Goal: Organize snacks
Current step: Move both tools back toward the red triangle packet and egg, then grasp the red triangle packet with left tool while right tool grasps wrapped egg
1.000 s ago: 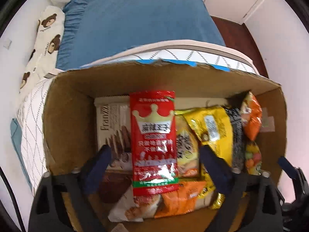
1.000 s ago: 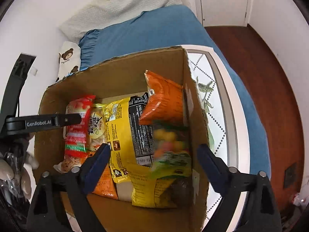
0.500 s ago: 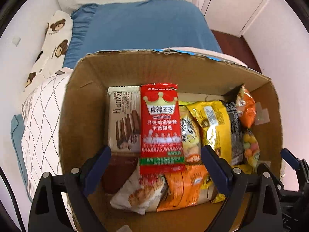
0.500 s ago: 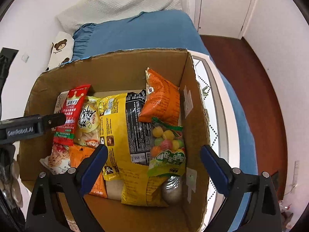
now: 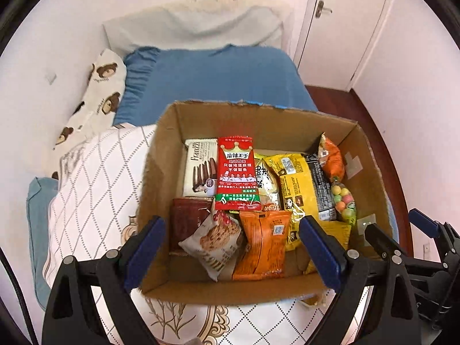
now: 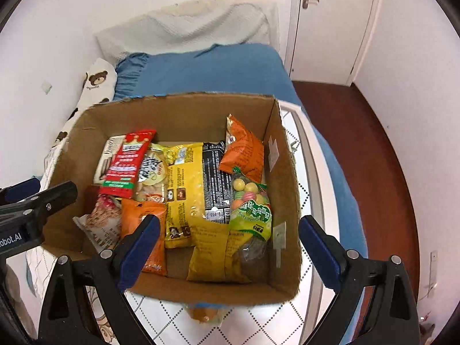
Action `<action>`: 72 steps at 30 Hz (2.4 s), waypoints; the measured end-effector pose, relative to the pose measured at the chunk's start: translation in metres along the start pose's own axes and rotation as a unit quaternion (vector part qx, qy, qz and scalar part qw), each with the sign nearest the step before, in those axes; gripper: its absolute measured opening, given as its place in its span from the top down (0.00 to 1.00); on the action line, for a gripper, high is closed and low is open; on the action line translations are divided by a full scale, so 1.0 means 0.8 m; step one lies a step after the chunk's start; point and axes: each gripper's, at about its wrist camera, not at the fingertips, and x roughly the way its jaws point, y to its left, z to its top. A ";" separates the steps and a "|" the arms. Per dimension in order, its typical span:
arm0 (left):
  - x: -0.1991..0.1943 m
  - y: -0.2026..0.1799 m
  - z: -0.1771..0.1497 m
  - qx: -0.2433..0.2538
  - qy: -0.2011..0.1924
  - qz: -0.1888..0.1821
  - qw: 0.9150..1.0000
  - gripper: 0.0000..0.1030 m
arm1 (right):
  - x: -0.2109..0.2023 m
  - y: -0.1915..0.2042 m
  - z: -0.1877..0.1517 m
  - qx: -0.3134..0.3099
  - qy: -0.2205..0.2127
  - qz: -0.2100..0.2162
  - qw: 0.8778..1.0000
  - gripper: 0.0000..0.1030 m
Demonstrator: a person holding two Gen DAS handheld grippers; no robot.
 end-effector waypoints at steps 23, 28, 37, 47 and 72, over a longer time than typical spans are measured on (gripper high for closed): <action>-0.145 -0.005 -0.105 0.004 -0.095 -0.007 0.995 0.08 | -0.178 0.008 -0.089 0.002 -0.095 0.031 0.995 0.04; -0.151 -0.005 -0.133 0.000 -0.089 -0.006 0.996 0.08 | -0.183 0.005 -0.108 0.002 -0.089 0.038 0.995 0.04; -0.056 0.044 -0.247 -0.042 0.081 0.010 0.996 0.08 | -0.108 -0.005 -0.180 0.017 0.009 0.067 0.998 0.03; 0.072 0.093 -0.398 -0.154 0.306 -0.052 0.938 0.08 | -0.010 0.007 -0.248 0.020 0.123 0.096 0.987 0.03; 0.154 0.013 -0.243 -0.125 0.240 -0.043 0.962 0.58 | 0.126 0.031 -0.173 -0.005 0.131 0.103 0.986 0.45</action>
